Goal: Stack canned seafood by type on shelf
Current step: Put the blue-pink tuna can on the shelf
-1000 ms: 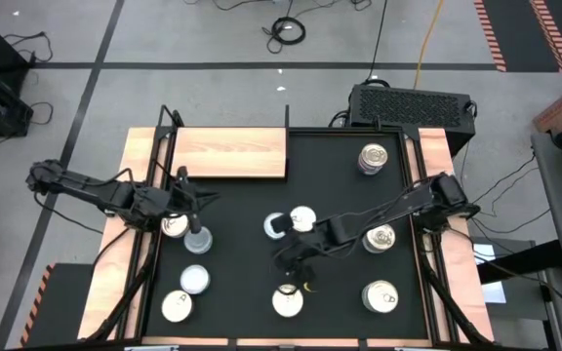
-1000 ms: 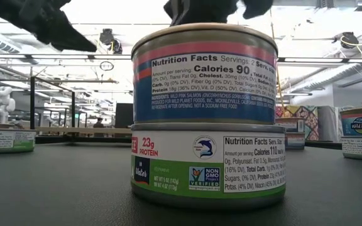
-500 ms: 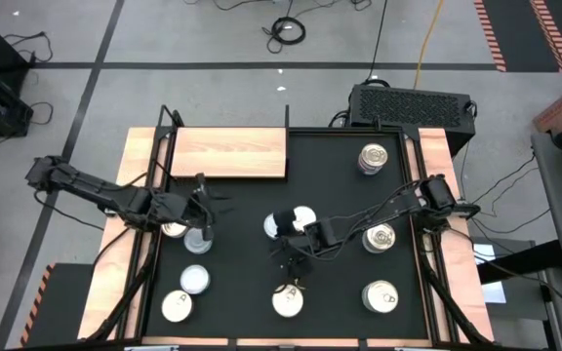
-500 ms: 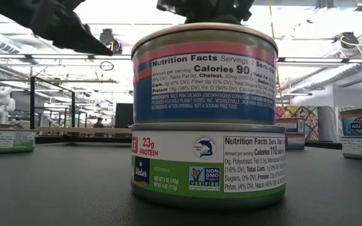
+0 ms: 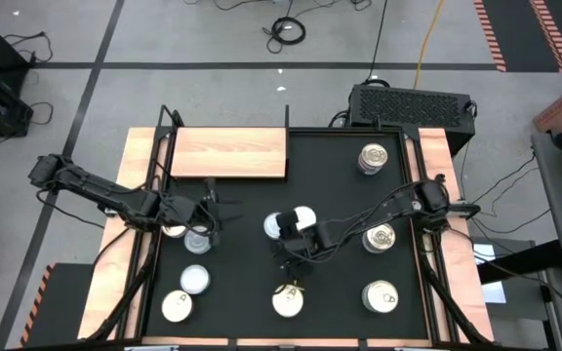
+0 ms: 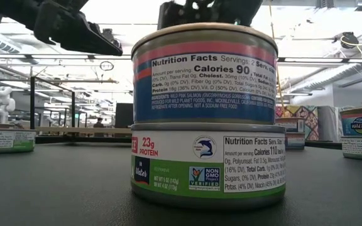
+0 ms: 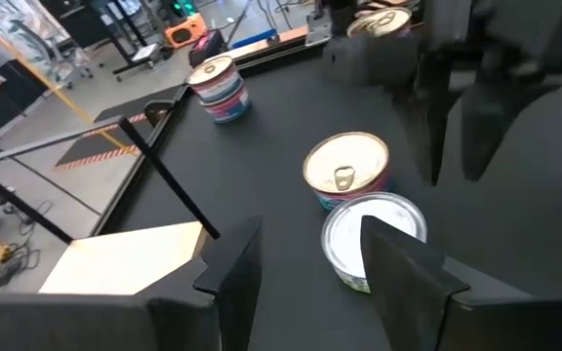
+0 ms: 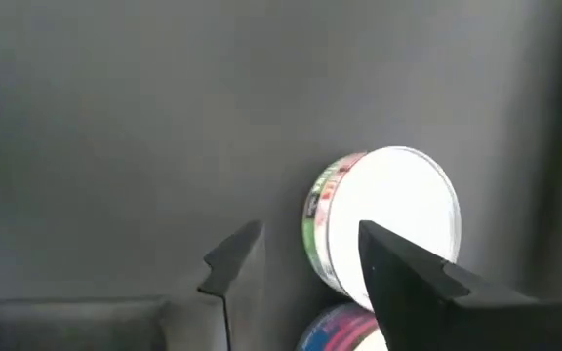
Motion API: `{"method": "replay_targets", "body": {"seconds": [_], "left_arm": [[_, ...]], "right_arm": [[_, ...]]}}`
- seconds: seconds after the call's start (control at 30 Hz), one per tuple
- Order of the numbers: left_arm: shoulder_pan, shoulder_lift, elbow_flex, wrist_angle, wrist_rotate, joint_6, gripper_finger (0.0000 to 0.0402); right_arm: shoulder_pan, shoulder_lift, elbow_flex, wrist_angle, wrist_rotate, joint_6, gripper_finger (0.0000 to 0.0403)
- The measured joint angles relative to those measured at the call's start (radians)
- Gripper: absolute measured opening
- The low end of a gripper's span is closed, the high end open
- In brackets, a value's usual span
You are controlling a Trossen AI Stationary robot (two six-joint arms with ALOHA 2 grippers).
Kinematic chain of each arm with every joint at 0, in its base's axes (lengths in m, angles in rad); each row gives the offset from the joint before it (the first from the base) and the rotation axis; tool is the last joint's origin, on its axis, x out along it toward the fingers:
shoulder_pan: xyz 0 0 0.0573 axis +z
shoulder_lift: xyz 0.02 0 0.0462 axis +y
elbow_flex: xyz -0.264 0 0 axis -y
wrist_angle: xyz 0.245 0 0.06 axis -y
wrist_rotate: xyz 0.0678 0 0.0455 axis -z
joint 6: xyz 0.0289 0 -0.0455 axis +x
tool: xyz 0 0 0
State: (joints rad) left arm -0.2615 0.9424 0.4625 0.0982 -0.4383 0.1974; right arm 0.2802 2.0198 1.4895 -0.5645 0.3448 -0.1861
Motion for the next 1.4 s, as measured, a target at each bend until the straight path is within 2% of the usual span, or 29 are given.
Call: {"method": "replay_targets", "body": {"seconds": [0.1,0.27,0.47,0.67,0.8,1.03,1.2,1.4], "left_arm": [[0.0,0.0,0.0,-0.003,0.019,0.0,0.0176],[0.0,0.0,0.0,-0.01,0.019,0.0,0.0176],[0.0,0.0,0.0,-0.015,0.019,0.001,0.0176],[0.001,0.0,0.0,-0.076,0.018,-0.006,0.0176],[0.012,0.0,0.0,-0.085,0.017,-0.008,0.0176],[0.042,0.0,0.0,-0.085,0.017,-0.009,0.0176],[0.053,0.0,0.0,-0.086,0.048,-0.012,0.0176],[0.055,0.0,0.0,-0.087,0.054,-0.018,0.0176]], "right_arm": [[-0.001,0.025,0.0,0.017,0.015,-0.031,0.016],[-0.005,0.045,0.0,0.012,0.1,-0.035,0.016],[-0.013,0.043,0.002,0.002,0.101,0.018,0.016],[-0.013,0.034,0.0,-0.088,0.112,0.043,0.016],[-0.013,-0.007,0.006,-0.165,0.135,0.132,0.016],[-0.01,-0.022,-0.003,-0.344,0.125,0.422,0.016],[0.003,-0.021,-0.046,-0.326,0.156,0.514,0.016],[0.018,-0.021,-0.119,-0.227,0.193,0.541,0.016]]}}
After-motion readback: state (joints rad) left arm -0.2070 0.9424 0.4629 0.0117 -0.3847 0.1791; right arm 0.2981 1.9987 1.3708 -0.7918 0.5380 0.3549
